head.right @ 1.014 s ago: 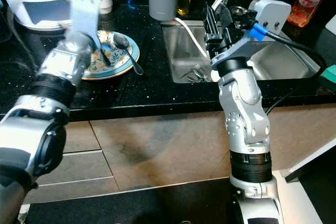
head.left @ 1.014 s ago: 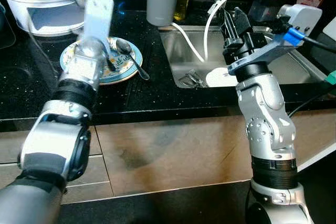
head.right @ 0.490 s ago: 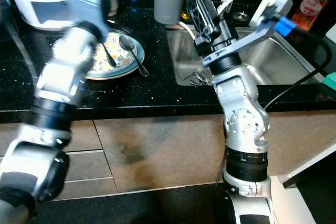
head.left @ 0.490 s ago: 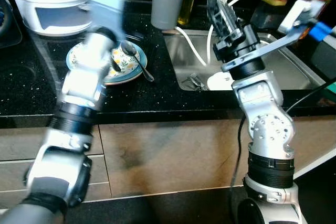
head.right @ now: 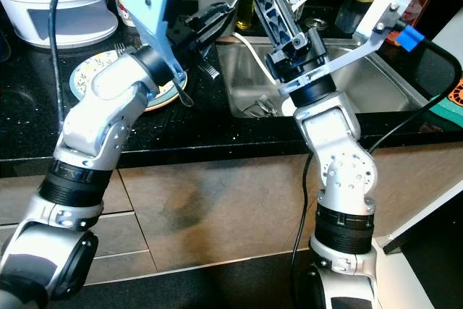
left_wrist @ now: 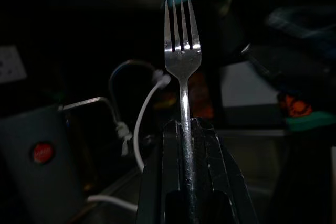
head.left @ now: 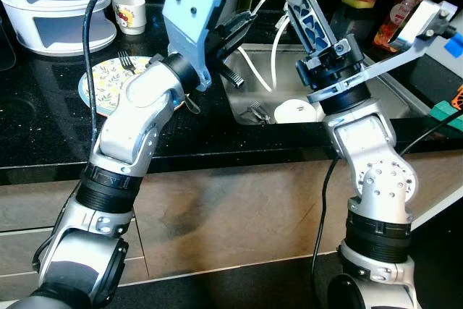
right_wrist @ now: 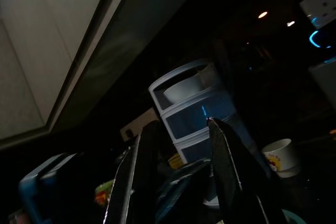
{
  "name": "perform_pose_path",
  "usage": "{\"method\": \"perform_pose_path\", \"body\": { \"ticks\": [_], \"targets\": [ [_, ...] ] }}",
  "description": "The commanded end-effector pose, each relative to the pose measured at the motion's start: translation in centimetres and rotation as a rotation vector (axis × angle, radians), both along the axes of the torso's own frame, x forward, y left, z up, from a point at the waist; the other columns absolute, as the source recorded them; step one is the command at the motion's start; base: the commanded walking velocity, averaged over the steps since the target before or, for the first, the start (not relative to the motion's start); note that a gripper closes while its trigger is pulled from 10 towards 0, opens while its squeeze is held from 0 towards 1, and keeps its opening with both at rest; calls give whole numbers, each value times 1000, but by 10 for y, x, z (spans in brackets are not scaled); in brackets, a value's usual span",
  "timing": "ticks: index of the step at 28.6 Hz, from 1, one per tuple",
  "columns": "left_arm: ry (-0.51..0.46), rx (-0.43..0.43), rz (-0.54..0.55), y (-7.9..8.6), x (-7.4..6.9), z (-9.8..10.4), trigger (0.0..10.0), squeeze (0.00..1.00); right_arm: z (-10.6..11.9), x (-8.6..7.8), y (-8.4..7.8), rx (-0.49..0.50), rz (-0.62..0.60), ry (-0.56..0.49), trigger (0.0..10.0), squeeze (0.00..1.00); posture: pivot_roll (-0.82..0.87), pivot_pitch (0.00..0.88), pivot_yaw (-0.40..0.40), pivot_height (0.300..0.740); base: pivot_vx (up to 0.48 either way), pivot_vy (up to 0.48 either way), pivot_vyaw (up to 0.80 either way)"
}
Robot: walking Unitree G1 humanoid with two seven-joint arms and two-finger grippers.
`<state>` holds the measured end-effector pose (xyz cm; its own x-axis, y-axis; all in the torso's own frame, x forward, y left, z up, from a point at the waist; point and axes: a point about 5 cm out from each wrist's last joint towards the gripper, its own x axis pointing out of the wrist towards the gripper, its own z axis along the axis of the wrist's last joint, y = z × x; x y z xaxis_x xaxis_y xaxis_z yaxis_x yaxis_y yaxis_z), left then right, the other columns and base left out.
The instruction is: Kitchen organization
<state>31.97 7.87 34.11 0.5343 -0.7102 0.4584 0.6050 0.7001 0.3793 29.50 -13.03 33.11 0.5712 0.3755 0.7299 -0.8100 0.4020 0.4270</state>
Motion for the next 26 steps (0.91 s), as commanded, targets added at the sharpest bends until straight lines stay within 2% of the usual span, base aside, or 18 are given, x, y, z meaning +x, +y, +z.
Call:
{"method": "perform_pose_path", "body": {
  "ticks": [1, 3, 4, 6, 12, 13, 14, 26],
  "targets": [
    [-11, 30, -78, -6, -10, -1, 10000, 0, -4, 2, -5, 13, -1, 29, 10000, 0, 81, 0, -77, 740, 0, 0, 0],
    [-14, 36, -90, -7, -12, -2, 10000, 0, -4, 2, -5, 15, 1, 31, 10000, 0, 81, 0, -77, 740, 0, 0, 0],
    [-19, 68, -147, -11, -19, -5, 10000, 0, -5, 4, -5, 19, 8, 47, 10000, 0, 81, 0, -77, 740, 0, 0, 0],
    [-23, 100, -180, -14, -23, -9, 10000, 0, -6, 4, -6, 22, 11, 53, 10000, 0, 81, 0, -77, 740, 0, 0, 0],
    [-19, 125, -187, -14, -24, -12, 10000, 0, -6, 4, -7, 29, 16, 62, 10000, 0, 83, 0, -75, 740, 0, 0, 0],
    [-16, 128, -182, -14, -24, -13, 10000, 0, -6, 4, -8, 33, 6, 66, 2235, 0, 83, 0, -75, 740, 0, 0, 0],
    [-15, 130, -179, -13, -24, -13, 10000, 0, -6, 5, -9, 36, 1, 68, 0, 0, 83, 0, -75, 740, 0, 0, 0],
    [-4, 116, -144, -12, -21, -11, 10000, 0, -5, 6, -12, 52, -7, 73, 0, 0, 85, 0, -76, 740, 0, 0, 0]
  ]
}}
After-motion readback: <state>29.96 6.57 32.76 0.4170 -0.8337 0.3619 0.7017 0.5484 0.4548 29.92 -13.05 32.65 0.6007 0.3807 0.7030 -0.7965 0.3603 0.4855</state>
